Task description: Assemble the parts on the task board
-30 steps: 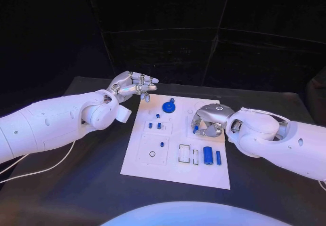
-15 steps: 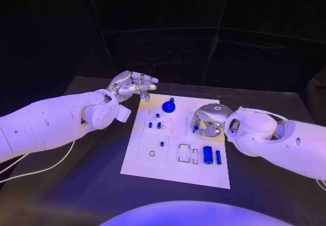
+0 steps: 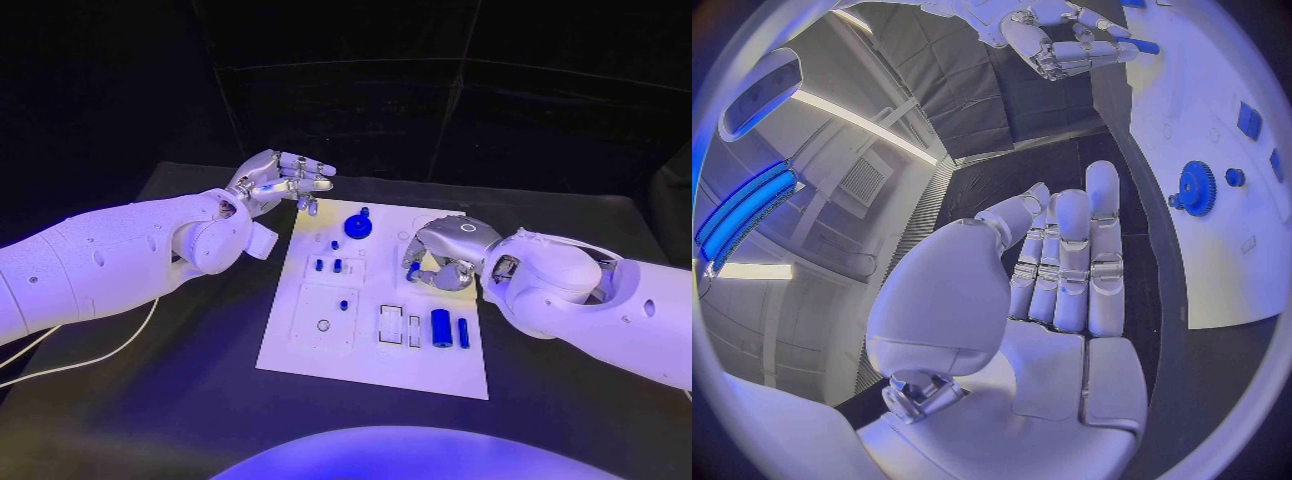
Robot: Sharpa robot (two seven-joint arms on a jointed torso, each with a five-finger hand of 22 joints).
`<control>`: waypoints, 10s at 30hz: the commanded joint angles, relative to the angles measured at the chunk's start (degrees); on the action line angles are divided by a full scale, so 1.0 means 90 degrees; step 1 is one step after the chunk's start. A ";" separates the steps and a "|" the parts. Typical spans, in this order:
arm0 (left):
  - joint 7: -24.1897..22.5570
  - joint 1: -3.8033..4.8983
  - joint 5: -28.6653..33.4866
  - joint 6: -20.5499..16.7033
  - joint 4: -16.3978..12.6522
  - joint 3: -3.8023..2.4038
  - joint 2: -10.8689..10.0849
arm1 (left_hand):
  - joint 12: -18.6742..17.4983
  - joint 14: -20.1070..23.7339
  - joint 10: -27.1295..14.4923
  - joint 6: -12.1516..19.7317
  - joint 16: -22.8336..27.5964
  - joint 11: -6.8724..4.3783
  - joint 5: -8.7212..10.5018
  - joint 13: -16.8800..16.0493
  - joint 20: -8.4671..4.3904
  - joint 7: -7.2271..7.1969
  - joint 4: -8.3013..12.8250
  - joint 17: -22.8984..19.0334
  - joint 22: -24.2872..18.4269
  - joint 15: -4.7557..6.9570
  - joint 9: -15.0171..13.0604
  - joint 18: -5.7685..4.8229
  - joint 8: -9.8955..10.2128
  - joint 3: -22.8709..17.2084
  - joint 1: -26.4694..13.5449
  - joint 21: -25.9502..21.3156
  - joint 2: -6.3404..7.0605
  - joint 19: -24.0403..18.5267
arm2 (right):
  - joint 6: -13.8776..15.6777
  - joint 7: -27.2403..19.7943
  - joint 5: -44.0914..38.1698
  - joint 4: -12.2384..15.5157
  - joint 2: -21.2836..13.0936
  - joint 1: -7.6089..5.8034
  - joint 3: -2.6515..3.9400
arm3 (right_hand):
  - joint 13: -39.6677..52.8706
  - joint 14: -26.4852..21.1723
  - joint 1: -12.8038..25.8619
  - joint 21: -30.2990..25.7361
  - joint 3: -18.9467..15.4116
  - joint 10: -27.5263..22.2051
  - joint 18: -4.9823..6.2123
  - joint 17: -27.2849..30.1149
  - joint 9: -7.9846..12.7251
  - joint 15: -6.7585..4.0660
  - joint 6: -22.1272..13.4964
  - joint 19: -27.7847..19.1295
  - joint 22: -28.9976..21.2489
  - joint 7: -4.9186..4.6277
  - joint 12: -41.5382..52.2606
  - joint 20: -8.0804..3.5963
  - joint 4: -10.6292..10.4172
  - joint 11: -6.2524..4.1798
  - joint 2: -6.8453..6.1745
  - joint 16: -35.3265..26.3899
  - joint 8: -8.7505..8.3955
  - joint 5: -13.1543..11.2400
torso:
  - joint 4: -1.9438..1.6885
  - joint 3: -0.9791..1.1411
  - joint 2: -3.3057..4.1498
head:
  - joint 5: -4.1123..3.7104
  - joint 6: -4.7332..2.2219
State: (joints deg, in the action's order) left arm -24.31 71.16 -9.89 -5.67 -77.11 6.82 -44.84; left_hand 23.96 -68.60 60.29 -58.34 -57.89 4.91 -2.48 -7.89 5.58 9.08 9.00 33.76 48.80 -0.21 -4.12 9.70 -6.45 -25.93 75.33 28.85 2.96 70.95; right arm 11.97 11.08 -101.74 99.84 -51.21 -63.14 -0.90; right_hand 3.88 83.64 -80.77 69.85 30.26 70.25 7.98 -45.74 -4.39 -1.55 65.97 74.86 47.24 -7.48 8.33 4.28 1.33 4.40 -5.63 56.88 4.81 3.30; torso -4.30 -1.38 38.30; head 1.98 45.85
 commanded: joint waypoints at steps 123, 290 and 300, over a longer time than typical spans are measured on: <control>-0.0040 0.0000 0.0029 0.0106 0.0114 -0.0004 0.0125 | 0.0077 0.0059 -0.0098 0.0006 0.0046 0.0003 -0.0030 -0.0015 0.0014 0.0012 0.0003 -0.0075 -0.0027 0.0004 0.0002 0.0075 -0.0004 0.0024 -0.0065 -0.0060 -0.0011 -0.0042 | 0.1312 -0.0767 0.3024 0.0338 0.0148 0.0342 -0.0120 | 0.0421 -0.0098 0.0443 -0.0117 -0.2898 0.0098 0.0003 0.0279 -0.0068 0.0050 -0.0655 -0.0216 -0.0296 -0.0042 0.1269 0.0140 -0.0700 -0.0134 -0.0004 0.0114 0.0212 0.1599 | 0.0055 -0.0028 -0.0098 | -0.0319 -0.0046; 0.0009 -0.0037 0.0029 0.0229 0.0036 0.0020 -0.0066 | 0.0175 0.0077 -0.0193 0.0062 0.0012 0.0017 -0.0030 -0.0026 0.0042 0.0023 -0.0096 -0.0165 -0.0108 -0.0017 0.0009 0.0076 0.0009 0.0113 -0.0247 -0.0138 -0.0007 -0.0027 | 0.1018 0.1876 0.3236 0.0534 0.0323 0.0947 -0.0228 | 0.5788 0.0293 0.0765 0.1142 -0.4252 0.0482 -0.0371 -0.2362 -0.1491 -0.0362 -0.0946 0.0654 0.2003 0.0448 0.5480 -0.0316 -0.1146 -0.0592 0.0499 0.2135 0.2451 0.0682 | 0.0346 -0.0001 -0.0265 | -0.0464 0.0087; 0.0013 -0.0037 0.0029 0.0227 0.0035 0.0020 -0.0070 | 0.0175 0.0077 -0.0193 0.0062 0.0012 0.0017 -0.0030 -0.0026 0.0042 0.0023 -0.0096 -0.0165 -0.0108 -0.0017 0.0009 0.0076 0.0009 0.0113 -0.0247 -0.0138 -0.0007 -0.0027 | 0.1126 0.2034 0.3043 0.0471 0.0362 0.0947 -0.0227 | 0.5824 0.0298 0.0794 0.1157 -0.4265 0.0511 -0.0378 -0.2383 -0.1507 -0.0363 -0.0932 0.0669 0.2040 0.0452 0.5512 -0.0318 -0.1145 -0.0594 0.0546 0.2148 0.2464 0.0642 | 0.0357 -0.0002 -0.0262 | -0.0455 0.0094</control>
State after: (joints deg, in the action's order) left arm -24.01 70.74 -9.86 -4.25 -76.75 7.04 -45.49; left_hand 25.34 -68.40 58.86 -58.13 -57.68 5.13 -2.48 -8.02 5.76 9.30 8.14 32.37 47.90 -0.41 -4.12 9.67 -6.45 -25.07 73.64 27.96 2.78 70.78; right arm 21.95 28.86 -72.55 104.04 -47.99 -54.54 -2.98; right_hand 56.25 83.94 -73.69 80.03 -8.01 74.53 4.88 -67.10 -17.90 -4.52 57.15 80.76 65.55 -3.39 57.69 1.60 -9.22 -0.92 -1.26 75.91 26.60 9.29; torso -1.14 -1.40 35.91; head -2.13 46.64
